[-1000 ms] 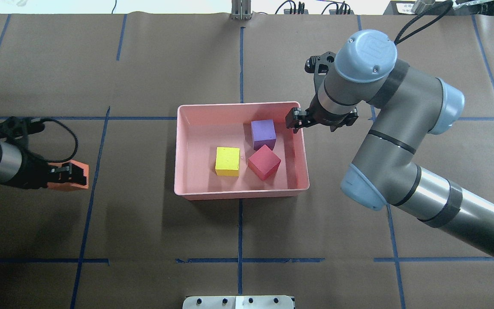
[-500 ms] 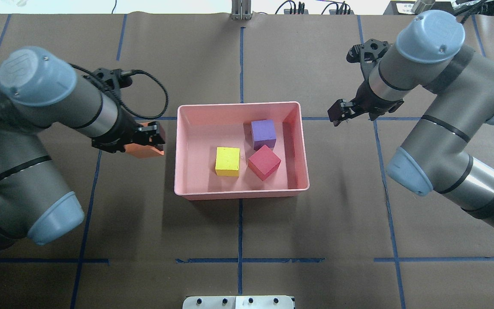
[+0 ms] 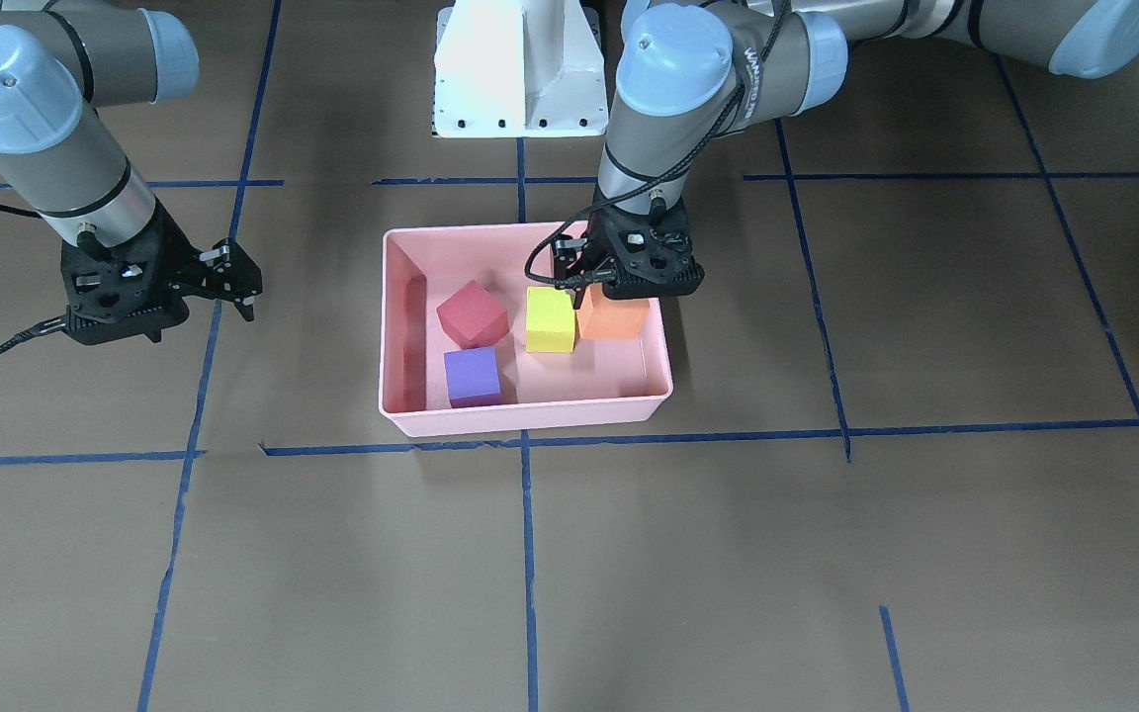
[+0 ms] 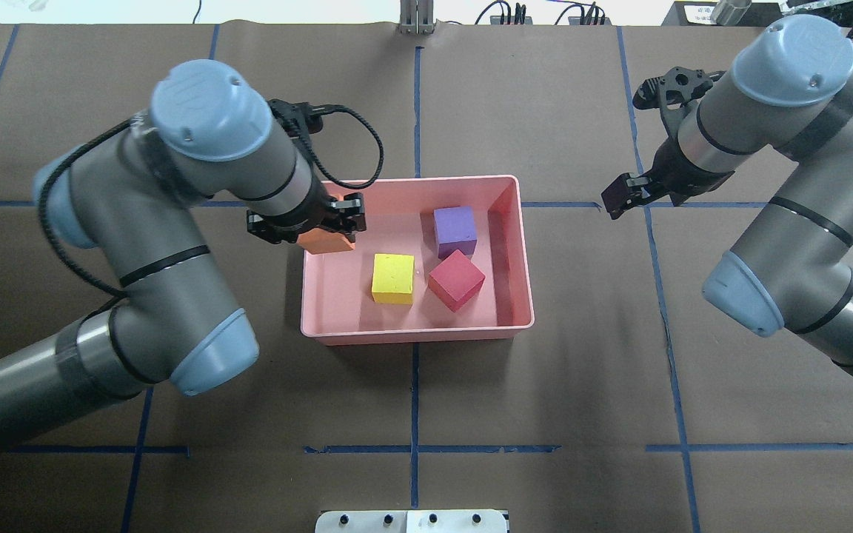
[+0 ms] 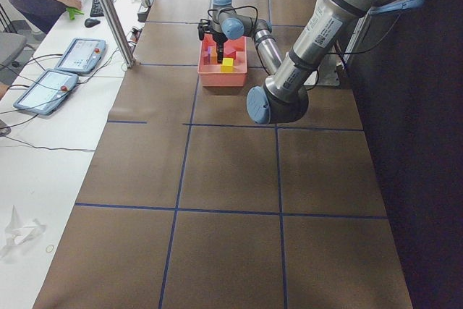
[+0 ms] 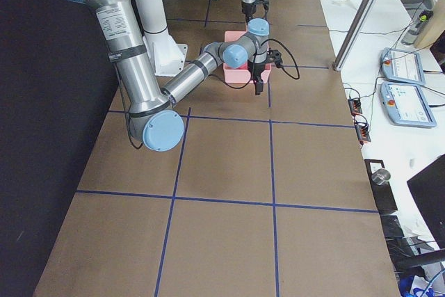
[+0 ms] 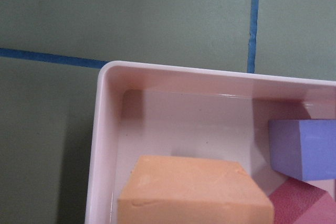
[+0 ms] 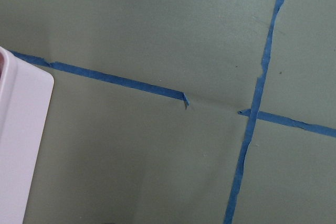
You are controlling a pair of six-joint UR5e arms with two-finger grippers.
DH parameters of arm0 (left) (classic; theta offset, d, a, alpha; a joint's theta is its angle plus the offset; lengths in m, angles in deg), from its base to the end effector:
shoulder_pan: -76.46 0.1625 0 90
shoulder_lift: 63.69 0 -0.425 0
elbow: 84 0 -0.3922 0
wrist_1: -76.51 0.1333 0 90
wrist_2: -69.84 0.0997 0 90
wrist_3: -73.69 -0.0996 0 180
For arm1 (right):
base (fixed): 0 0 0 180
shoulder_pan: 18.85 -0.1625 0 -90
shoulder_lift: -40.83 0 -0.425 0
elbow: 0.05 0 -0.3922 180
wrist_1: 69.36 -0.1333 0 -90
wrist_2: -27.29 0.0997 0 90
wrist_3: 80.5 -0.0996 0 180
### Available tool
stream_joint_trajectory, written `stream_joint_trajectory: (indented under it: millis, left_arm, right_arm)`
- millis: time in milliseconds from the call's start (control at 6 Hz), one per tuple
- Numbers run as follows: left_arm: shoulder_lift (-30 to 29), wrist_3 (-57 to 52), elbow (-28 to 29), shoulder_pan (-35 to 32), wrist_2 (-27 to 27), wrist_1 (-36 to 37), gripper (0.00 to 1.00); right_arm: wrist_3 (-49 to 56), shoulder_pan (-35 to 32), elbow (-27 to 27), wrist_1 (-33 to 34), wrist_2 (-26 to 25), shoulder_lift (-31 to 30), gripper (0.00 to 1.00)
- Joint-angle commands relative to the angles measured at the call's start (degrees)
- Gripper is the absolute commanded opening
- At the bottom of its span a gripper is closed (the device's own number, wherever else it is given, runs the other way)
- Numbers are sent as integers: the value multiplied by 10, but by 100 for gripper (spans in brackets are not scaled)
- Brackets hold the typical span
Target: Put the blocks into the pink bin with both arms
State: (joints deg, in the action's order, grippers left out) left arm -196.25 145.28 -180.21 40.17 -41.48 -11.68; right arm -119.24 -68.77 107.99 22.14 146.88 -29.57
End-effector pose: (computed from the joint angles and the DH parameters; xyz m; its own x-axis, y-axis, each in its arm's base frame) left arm 0.4921 -0.4818 0.1710 0.6285 -0.0965 -0.7718 0.1462 0.9892 -0.0046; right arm -0.3121 -0.5016 0.3345 0.6981 -0.2238 0.6801 0.1065 0.9718 0.2105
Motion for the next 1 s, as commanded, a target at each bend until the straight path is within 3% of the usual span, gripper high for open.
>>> stream_joint_trajectory:
  millis: [0, 333, 833]
  left_arm:
    - [51, -70, -38, -14, -3, 3, 100]
    - [142, -210, -115, -63, -14, 7, 100]
    - [262, -504, -117, -241, -166, 7, 100]
  right_arm:
    - [15, -5, 1, 0, 0, -7, 100]
    - [133, -72, 15, -2, 39, -80, 100]
    - [430, -246, 13, -1, 109, -217, 100]
